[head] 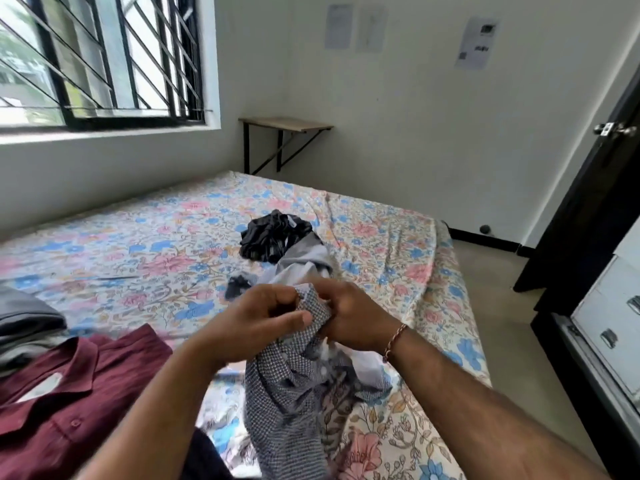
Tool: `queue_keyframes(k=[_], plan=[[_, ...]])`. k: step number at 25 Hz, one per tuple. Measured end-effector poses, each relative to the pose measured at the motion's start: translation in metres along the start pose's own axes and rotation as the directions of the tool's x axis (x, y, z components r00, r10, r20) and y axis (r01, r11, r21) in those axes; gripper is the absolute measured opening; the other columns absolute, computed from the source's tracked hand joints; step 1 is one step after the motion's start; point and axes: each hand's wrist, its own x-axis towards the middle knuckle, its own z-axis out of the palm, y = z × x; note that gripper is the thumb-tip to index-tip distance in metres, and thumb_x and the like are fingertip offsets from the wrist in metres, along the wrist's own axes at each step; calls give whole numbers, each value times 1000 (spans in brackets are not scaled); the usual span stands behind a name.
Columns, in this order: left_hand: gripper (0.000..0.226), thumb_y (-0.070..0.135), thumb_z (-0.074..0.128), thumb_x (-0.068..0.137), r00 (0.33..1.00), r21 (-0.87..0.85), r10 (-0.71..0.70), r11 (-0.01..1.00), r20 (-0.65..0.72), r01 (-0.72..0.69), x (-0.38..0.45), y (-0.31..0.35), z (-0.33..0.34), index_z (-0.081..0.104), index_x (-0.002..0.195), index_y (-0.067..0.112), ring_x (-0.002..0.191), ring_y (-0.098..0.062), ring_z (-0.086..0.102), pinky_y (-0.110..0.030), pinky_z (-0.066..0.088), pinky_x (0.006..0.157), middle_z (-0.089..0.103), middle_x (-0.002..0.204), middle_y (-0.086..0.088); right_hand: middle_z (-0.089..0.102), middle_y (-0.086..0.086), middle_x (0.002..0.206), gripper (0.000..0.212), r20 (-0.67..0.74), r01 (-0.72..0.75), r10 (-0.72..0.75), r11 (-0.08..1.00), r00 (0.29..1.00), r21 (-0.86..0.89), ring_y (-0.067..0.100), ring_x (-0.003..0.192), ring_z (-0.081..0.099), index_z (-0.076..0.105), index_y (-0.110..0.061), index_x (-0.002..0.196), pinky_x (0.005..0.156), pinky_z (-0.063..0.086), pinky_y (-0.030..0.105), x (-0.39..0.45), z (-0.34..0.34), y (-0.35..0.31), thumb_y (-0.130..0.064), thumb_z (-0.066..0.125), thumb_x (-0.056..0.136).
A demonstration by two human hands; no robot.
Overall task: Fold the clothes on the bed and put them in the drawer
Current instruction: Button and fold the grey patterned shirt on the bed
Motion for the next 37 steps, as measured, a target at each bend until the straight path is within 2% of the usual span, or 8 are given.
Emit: queue_keyframes(k=[3,7,11,17,22,27,32,37], plan=[[28,21,77,86,995,469,3,882,98,-49,31,46,-34,56,68,18,55,-6,42,-28,34,52,47,59,11,61,-21,70,12,-222,-19,-15,988,975,-152,-6,65,54,70,-34,94,65,43,25,15,-22,-13,-27,78,88],[27,2,70,81,991,513,128,848,49,-135,82,107,-56,54,75,22,59,-1,41,-22,34,53,51,63,15,74,-8,96,43,-319,-173,65,931,945,-322,13,88,69,62,-37,131,76,53,31,32,-78,-44,-38,57,88],[26,35,84,88,968,757,143,603,205,-250,134,179,-66,67,100,19,53,2,50,-19,38,55,66,70,8,73,11,107,51,-396,-224,15,845,918,-486,36,102,67,67,-21,101,81,52,40,41,-150,-83,-50,33,76],[16,26,80,90,963,906,202,346,181,-243,176,309,-92,73,91,12,50,12,50,-9,36,52,62,67,9,69,10,94,20,-639,-81,-115,960,760,-268,29,88,65,67,-10,86,79,52,36,16,-254,-155,-24,68,71],[14,14,81,90,843,723,526,538,114,-434,172,377,-89,68,87,16,60,5,51,-15,41,58,65,76,3,75,14,101,37,-438,173,-70,964,896,200,26,94,72,68,1,104,84,59,37,-30,-313,-185,-7,88,74],[39,63,88,64,889,806,448,488,97,-334,165,399,-107,73,74,28,57,-2,54,-22,42,57,65,64,8,70,-3,68,27,-337,-390,224,711,915,-585,3,61,56,77,-21,73,62,45,26,-63,-371,-186,-44,92,72],[52,73,80,56,928,790,369,556,45,-259,156,394,-135,70,70,24,56,-2,54,-27,44,60,63,62,9,59,-6,64,16,-437,-467,219,636,872,-614,9,61,51,65,-21,69,60,41,31,-95,-394,-167,-28,79,73],[92,90,80,38,926,685,376,685,-37,-250,150,378,-147,70,91,16,71,-17,70,-35,54,66,79,82,-8,60,11,75,4,-656,-296,282,951,700,94,22,70,55,64,-7,84,63,47,32,-97,-386,-142,-5,67,85]])
